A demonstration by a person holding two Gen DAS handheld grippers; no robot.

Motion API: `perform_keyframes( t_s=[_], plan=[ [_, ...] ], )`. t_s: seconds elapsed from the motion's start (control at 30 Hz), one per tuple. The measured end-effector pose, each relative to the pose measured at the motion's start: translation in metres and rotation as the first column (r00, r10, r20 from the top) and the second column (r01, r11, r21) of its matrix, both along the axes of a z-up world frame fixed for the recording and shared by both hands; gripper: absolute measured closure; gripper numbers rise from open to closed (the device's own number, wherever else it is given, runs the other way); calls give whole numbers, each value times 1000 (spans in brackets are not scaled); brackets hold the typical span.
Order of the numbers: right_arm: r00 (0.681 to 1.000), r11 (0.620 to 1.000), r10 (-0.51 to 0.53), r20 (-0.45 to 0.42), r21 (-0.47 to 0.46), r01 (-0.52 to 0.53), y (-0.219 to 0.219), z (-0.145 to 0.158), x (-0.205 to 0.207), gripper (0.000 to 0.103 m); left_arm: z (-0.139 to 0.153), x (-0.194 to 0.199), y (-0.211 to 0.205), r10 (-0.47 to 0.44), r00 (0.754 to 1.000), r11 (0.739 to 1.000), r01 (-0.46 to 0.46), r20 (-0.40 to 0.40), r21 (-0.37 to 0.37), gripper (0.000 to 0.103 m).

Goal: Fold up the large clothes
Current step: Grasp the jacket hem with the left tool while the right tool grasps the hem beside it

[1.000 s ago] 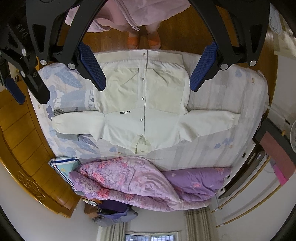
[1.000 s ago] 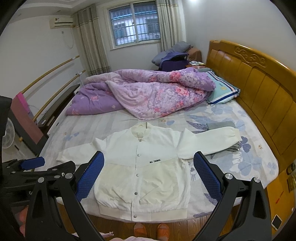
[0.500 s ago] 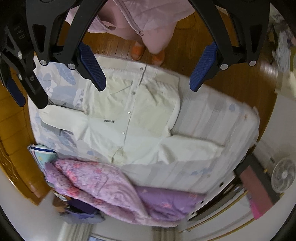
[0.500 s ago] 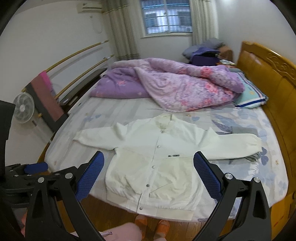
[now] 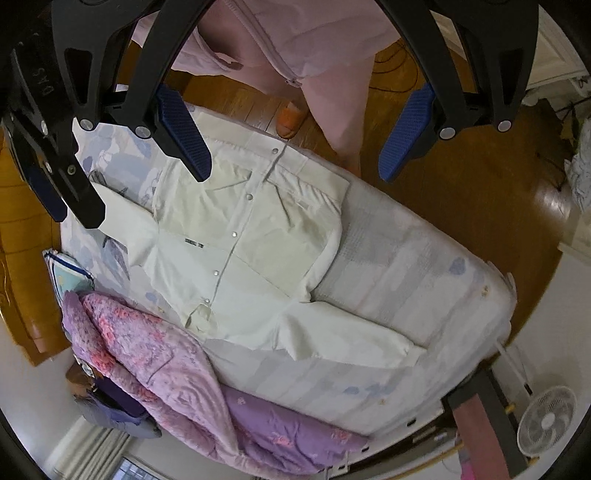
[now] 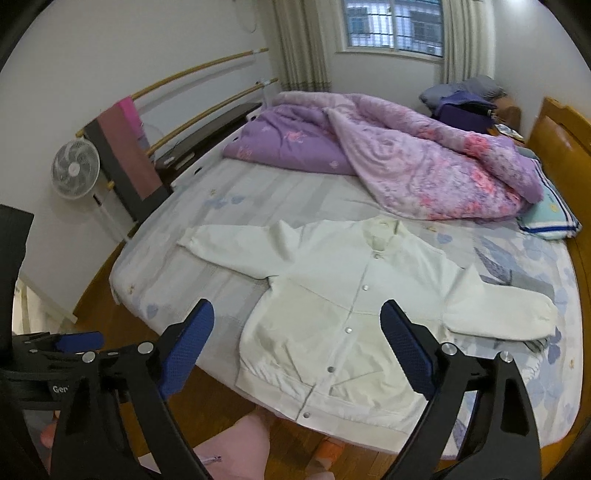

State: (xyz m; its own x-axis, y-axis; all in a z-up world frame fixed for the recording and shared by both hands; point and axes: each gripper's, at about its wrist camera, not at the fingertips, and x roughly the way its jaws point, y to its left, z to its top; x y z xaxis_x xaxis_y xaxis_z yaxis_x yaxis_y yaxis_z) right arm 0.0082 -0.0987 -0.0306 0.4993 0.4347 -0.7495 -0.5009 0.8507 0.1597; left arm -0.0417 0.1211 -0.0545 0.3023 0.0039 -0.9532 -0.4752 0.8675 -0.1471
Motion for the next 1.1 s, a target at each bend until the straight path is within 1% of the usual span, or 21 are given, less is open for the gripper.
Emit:
perform_keyframes(
  t_s=[0.07, 0.1, 0.17, 0.2, 0.27, 0.3, 0.33, 0.4, 0.43, 0.53, 0.6, 0.63, 0.67, 0.7, 0.77, 0.83, 0.87, 0.93, 1.0, 1.03, 1.1],
  plan=[
    [1000, 1000, 10, -1, -12, -10, 23, -4, 8, 16, -8, 11, 24, 0, 1000, 1000, 0, -10, -25, 11],
    [1000, 1000, 15, -7, -21, -16, 39, -8, 16, 20, -15, 18, 38, -7, 1000, 999, 6, -21, -48, 11],
    [999, 999, 19, -44, -38, -21, 68, -16, 33, 28, -31, 30, 71, -1, 999, 991, -3, -34, -135, 11],
    [998, 999, 17, -67, -48, -21, 84, -21, 43, 32, -42, 38, 92, 11, 999, 978, -18, -35, -209, 11],
    [995, 998, 14, -100, -58, -20, 112, -31, 62, 33, -65, 52, 125, 26, 997, 955, -45, -68, -292, 11],
    [994, 997, 11, -111, -68, -19, 127, -37, 73, 37, -74, 59, 138, 17, 996, 953, -42, -85, -300, 11],
    [993, 996, 8, -119, -84, -18, 142, -44, 85, 39, -82, 67, 148, 2, 995, 955, -32, -99, -294, 11],
    [989, 994, 8, -145, -109, -24, 165, -59, 106, 53, -106, 93, 181, -41, 992, 963, 7, -123, -268, 11],
    [985, 991, 6, -172, -128, -29, 180, -71, 122, 56, -115, 101, 195, -44, 991, 964, 9, -124, -265, 11],
    [979, 988, -11, -205, -151, -21, 209, -100, 156, 66, -148, 130, 246, -5, 992, 965, -28, -127, -259, 11],
    [975, 983, -12, -223, -180, -29, 223, -119, 173, 76, -177, 151, 286, 34, 992, 964, -64, -118, -259, 11],
    [973, 978, -17, -231, -208, -33, 230, -131, 181, 80, -197, 163, 311, 48, 994, 966, -70, -97, -248, 11],
    [969, 967, -29, -244, -254, -36, 237, -147, 192, 83, -213, 172, 330, 63, 993, 969, -85, -100, -231, 11],
    [966, 961, -39, -255, -275, -34, 242, -163, 202, 85, -237, 182, 355, 102, 987, 970, -126, -122, -209, 11],
    [959, 956, -50, -278, -290, -34, 247, -191, 219, 87, -272, 197, 397, 178, 975, 965, -199, -130, -169, 12],
    [944, 941, -80, -320, -336, -34, 254, -226, 239, 90, -297, 208, 430, 239, 962, 958, -256, -136, -126, 13],
    [938, 938, -90, -335, -344, -33, 254, -236, 246, 91, -312, 215, 449, 266, 956, 952, -281, -124, -123, 13],
    [927, 935, -110, -358, -355, -26, 256, -263, 260, 92, -330, 224, 473, 314, 944, 937, -325, -101, -130, 13],
    [920, 915, -153, -361, -402, -5, 260, -283, 272, 92, -352, 234, 498, 360, 929, 919, -370, -90, -134, 13],
    [907, 912, -177, -381, -411, 5, 261, -295, 279, 92, -361, 238, 508, 377, 923, 913, -385, -80, -134, 13],
    [885, 918, -199, -421, -395, 19, 260, -312, 289, 92, -371, 244, 525, 420, 907, 900, -422, -43, -114, 21]
  ],
)
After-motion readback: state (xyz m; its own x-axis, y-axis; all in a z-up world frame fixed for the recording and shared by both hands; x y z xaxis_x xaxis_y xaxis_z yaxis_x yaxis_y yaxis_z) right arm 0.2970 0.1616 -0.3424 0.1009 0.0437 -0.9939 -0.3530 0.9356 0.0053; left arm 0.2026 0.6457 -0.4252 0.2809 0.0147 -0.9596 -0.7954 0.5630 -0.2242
